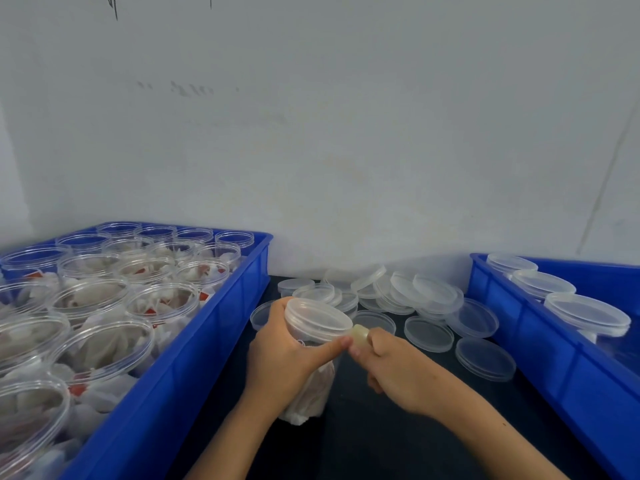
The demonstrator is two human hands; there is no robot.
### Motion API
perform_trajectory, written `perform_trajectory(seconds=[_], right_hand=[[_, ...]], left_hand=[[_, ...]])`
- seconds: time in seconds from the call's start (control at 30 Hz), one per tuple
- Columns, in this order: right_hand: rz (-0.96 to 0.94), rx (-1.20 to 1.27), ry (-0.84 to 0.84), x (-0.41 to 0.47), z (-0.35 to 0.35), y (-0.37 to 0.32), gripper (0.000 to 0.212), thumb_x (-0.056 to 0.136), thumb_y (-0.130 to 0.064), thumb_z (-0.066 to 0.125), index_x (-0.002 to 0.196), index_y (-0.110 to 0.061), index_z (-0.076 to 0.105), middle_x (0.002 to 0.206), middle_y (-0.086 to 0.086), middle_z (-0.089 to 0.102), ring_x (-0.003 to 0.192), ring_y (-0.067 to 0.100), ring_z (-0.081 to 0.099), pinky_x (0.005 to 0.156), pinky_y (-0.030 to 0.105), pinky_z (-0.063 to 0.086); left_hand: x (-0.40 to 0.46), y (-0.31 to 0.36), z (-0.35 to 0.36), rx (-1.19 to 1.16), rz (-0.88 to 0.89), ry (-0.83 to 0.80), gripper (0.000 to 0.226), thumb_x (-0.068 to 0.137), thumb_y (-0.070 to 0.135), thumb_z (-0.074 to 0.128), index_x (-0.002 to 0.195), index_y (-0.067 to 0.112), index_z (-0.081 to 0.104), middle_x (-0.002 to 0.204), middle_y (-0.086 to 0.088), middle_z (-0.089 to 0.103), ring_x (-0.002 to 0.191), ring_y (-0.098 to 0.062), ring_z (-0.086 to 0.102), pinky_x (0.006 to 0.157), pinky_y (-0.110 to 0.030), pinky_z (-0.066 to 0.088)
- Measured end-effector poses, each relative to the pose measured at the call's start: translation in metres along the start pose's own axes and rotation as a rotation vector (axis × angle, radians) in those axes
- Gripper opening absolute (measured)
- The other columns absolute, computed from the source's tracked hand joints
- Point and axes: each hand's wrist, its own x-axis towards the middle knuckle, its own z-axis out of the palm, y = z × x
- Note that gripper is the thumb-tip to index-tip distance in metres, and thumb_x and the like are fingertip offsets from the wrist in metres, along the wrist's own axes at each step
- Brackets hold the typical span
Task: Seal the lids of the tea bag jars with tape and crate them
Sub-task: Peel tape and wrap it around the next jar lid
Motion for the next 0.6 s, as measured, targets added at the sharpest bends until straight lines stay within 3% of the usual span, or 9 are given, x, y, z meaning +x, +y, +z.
perform_trajectory(seconds=[0.1, 0.27, 0.37, 0.5, 0.6], right_hand=[[0.019, 0.008, 0.038, 0.004, 0.001, 0.004, 0.033, 0.101, -0.049, 0.032, 0.081, -0.023, 0.038, 0.081, 0.000, 0.055, 0.072, 0.014, 0.050, 0.077, 0.038, 0.046], [-0.005, 0.166, 0.142, 0.013, 0.013, 0.008, 0.034, 0.101, -0.043, 0.039, 0.077, -0.020, 0.041, 0.070, -0.004, 0.047, 0.061, 0.010, 0.039, 0.061, 0.027, 0.034], [-0.030, 0.204, 0.143, 0.014, 0.012, 0.011, 0.035, 0.101, -0.041, 0.039, 0.082, -0.014, 0.048, 0.067, -0.003, 0.044, 0.060, 0.010, 0.037, 0.060, 0.028, 0.034], [-0.053, 0.049, 0.061, 0.011, 0.003, 0.016, 0.040, 0.099, -0.051, 0.038, 0.082, -0.016, 0.049, 0.073, -0.002, 0.050, 0.064, 0.011, 0.044, 0.065, 0.030, 0.039], [-0.021, -0.002, -0.060, 0.007, 0.004, 0.015, 0.043, 0.099, -0.053, 0.033, 0.085, -0.015, 0.045, 0.072, -0.001, 0.060, 0.057, 0.010, 0.052, 0.063, 0.027, 0.043]], left_hand=[[-0.002, 0.004, 0.004, 0.069, 0.011, 0.028, 0.088, 0.037, 0.084, 0.069, 0.110, 0.041, 0.046, 0.100, 0.021, 0.061, 0.093, 0.004, 0.059, 0.074, -0.018, 0.049], [-0.005, 0.010, 0.005, 0.118, 0.002, 0.102, 0.090, 0.035, 0.088, 0.060, 0.108, 0.038, 0.042, 0.096, 0.024, 0.055, 0.086, 0.009, 0.053, 0.059, -0.008, 0.039], [-0.005, 0.011, 0.005, 0.155, 0.000, 0.115, 0.091, 0.035, 0.089, 0.057, 0.109, 0.038, 0.041, 0.097, 0.022, 0.054, 0.086, 0.007, 0.053, 0.061, -0.008, 0.036], [-0.008, 0.009, 0.005, 0.236, 0.056, 0.102, 0.093, 0.044, 0.084, 0.065, 0.118, 0.033, 0.042, 0.105, 0.016, 0.058, 0.095, -0.004, 0.058, 0.070, -0.016, 0.043], [-0.013, 0.010, 0.004, 0.310, 0.121, 0.120, 0.092, 0.046, 0.082, 0.067, 0.119, 0.034, 0.041, 0.105, 0.017, 0.058, 0.093, -0.005, 0.057, 0.069, -0.016, 0.041]])
